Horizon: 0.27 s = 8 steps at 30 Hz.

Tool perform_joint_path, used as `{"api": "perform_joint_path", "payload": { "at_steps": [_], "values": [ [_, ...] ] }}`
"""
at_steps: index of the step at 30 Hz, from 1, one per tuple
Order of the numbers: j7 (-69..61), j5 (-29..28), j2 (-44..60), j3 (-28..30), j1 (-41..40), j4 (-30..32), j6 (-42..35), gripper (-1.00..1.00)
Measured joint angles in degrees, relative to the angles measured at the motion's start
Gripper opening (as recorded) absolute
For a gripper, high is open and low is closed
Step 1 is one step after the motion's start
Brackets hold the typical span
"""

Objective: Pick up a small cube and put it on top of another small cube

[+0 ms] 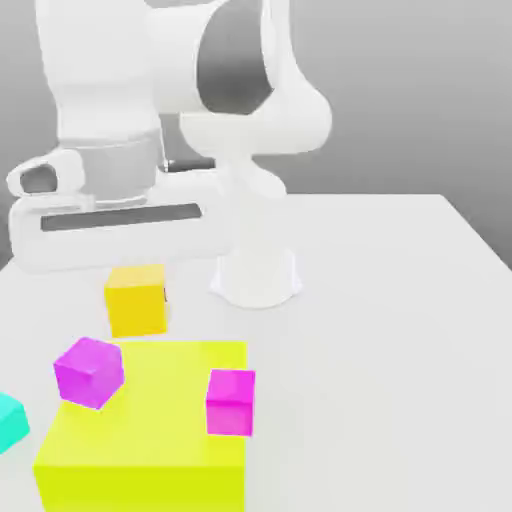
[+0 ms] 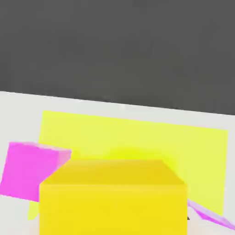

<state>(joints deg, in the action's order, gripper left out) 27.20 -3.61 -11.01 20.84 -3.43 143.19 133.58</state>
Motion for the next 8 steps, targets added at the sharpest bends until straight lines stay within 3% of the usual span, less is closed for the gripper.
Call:
{"api": "perform_joint_path", "payload": {
  "at_steps": [3, 4, 8],
  "values": [
    [-0.46, 0.77, 4.64, 1.03, -0.61, 1.97, 5.63, -1.00],
    [-0.83, 1.22, 6.09, 1.17, -0.66, 2.57, 7.57, 1.00],
    [-0.83, 1.23, 6.09, 1.18, -0.66, 2.57, 7.57, 1.00]
  ]
}}
